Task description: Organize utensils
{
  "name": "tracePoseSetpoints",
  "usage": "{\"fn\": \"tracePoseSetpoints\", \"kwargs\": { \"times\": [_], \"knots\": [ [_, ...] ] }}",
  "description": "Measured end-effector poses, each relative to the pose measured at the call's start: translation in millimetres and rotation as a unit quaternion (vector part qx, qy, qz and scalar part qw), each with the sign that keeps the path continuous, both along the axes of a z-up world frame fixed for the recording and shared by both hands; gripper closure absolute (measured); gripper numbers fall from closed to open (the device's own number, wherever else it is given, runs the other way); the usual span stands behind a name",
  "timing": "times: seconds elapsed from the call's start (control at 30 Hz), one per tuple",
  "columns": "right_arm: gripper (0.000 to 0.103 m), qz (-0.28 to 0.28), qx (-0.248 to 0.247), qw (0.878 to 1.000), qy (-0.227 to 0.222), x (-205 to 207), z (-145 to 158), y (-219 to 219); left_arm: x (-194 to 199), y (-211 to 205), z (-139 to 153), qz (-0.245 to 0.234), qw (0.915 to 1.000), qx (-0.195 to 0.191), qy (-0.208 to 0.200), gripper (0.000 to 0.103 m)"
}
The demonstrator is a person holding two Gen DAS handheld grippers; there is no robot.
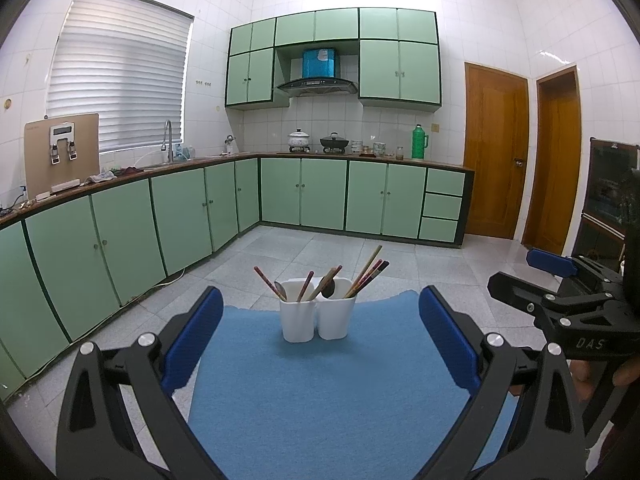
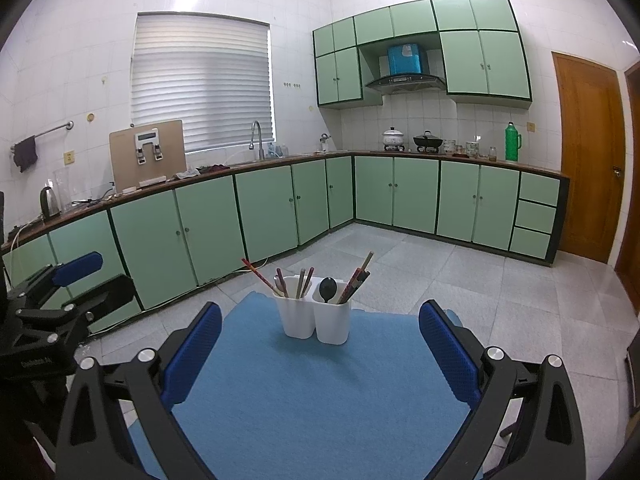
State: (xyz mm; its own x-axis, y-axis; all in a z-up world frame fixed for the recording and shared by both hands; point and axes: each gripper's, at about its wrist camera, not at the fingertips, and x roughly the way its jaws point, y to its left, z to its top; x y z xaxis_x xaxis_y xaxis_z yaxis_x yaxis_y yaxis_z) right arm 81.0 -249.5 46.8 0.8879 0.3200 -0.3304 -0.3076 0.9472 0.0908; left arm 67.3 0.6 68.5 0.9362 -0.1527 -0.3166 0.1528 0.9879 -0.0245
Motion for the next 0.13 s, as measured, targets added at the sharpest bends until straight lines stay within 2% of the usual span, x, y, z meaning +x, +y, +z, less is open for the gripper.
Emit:
{"fn": "tracePoseSetpoints", "kwargs": {
  "times": [0.13],
  "knots": [
    [0.006,0.000,0.000,1.000,0.000,0.1,0.2,-0.2,-0.4,0.1,0.7,0.000,1.0000,-0.002,0.001,0.008]
  ]
}}
